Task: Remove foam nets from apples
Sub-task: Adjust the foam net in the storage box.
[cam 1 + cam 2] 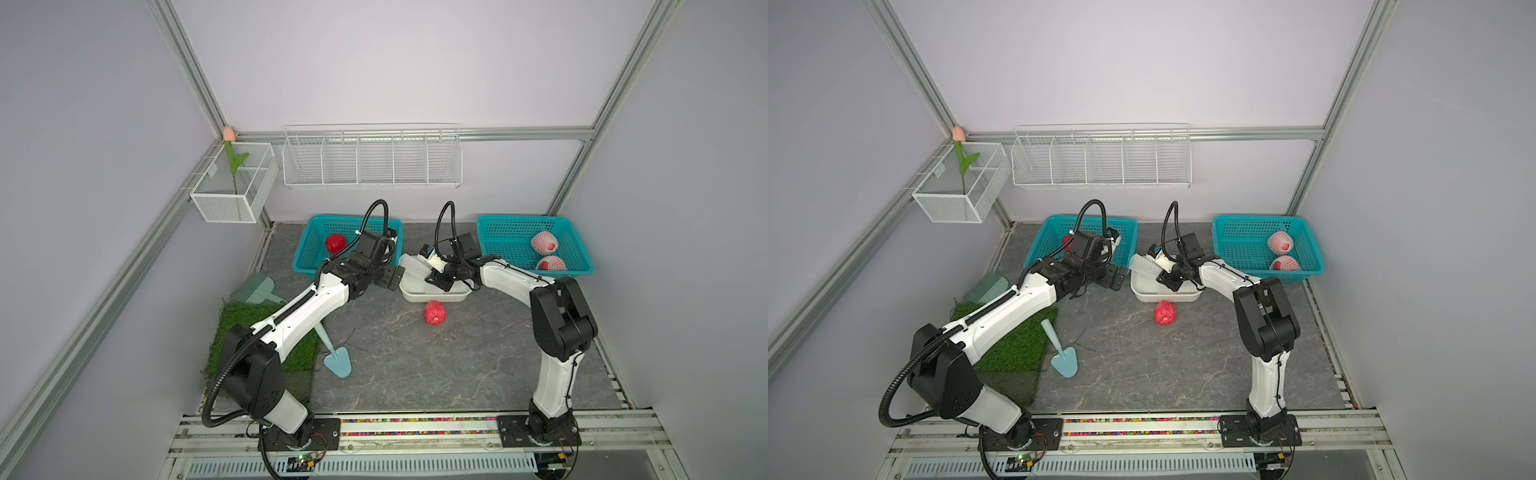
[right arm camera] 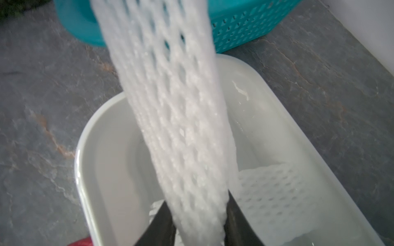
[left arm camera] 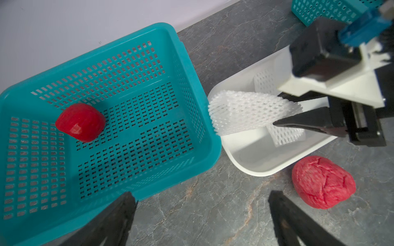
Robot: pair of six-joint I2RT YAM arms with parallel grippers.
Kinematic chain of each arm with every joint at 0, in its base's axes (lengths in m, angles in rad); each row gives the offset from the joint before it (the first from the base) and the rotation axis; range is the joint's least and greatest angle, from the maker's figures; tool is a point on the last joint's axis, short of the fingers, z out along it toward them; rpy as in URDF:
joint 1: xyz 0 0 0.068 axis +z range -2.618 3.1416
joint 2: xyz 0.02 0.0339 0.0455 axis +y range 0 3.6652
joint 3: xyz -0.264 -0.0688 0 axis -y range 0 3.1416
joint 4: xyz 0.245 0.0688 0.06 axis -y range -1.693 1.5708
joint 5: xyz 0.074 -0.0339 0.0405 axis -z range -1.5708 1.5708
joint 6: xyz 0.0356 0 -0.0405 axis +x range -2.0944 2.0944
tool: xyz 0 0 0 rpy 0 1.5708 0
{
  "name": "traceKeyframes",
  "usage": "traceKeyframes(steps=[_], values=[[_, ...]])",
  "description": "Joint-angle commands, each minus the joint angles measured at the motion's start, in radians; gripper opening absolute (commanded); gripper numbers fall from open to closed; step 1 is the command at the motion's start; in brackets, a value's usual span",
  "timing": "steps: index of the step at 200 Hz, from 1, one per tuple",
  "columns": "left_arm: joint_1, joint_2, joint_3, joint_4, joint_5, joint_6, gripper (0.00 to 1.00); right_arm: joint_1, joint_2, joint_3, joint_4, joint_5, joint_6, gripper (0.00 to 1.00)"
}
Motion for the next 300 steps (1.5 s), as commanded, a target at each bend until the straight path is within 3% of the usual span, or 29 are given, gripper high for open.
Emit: traceKeyframes(steps=[1,25,86,119,125,134,148,175,187,189,192,196,226,300], values=[[-0.002,-0.016,-0.012,0.005,0.035,0.024,1.0,0.003,-0.035,0.026,-0.09,0.022,-0.095,0.24],[-0.002,-0.035,-0.017,0.003,0.111,0.036,0.99,0.003,-0.093,0.022,-0.133,0.074,-0.141,0.13],[-0.021,-0.048,-0.078,0.041,0.273,0.023,1.0,0.004,-0.161,0.027,-0.289,0.299,-0.305,0.16],[-0.07,-0.031,-0.096,0.04,0.271,0.019,1.0,0.005,-0.097,0.044,-0.321,0.379,-0.309,0.21],[-0.077,-0.03,-0.1,0.045,0.27,0.017,1.0,0.006,-0.091,0.041,-0.32,0.385,-0.314,0.25],[-0.085,-0.03,-0.105,0.051,0.274,0.012,1.0,0.011,-0.085,0.036,-0.311,0.398,-0.309,0.42],[-0.094,-0.026,-0.11,0.058,0.281,0.004,1.0,0.01,-0.084,0.039,-0.319,0.396,-0.287,0.53],[-0.116,0.0,-0.106,0.056,0.288,-0.011,1.0,0.004,-0.123,0.039,-0.315,0.365,-0.221,0.86],[-0.13,0.019,-0.1,0.056,0.29,-0.028,1.0,-0.011,-0.152,0.04,-0.321,0.33,-0.185,0.93],[-0.133,0.022,-0.099,0.055,0.286,-0.03,1.0,-0.013,-0.158,0.04,-0.323,0.325,-0.178,0.99],[-0.139,0.025,-0.097,0.055,0.279,-0.038,1.0,-0.015,-0.167,0.04,-0.324,0.318,-0.168,0.91],[-0.146,0.032,-0.093,0.052,0.269,-0.048,1.0,-0.02,-0.179,0.039,-0.329,0.307,-0.158,0.89],[-0.199,0.107,-0.027,0.001,0.193,-0.13,1.0,-0.045,-0.265,-0.012,-0.331,0.27,-0.12,0.89],[-0.283,0.335,0.208,-0.211,0.146,-0.26,1.0,-0.125,-0.487,-0.148,-0.297,0.262,0.06,0.89]])
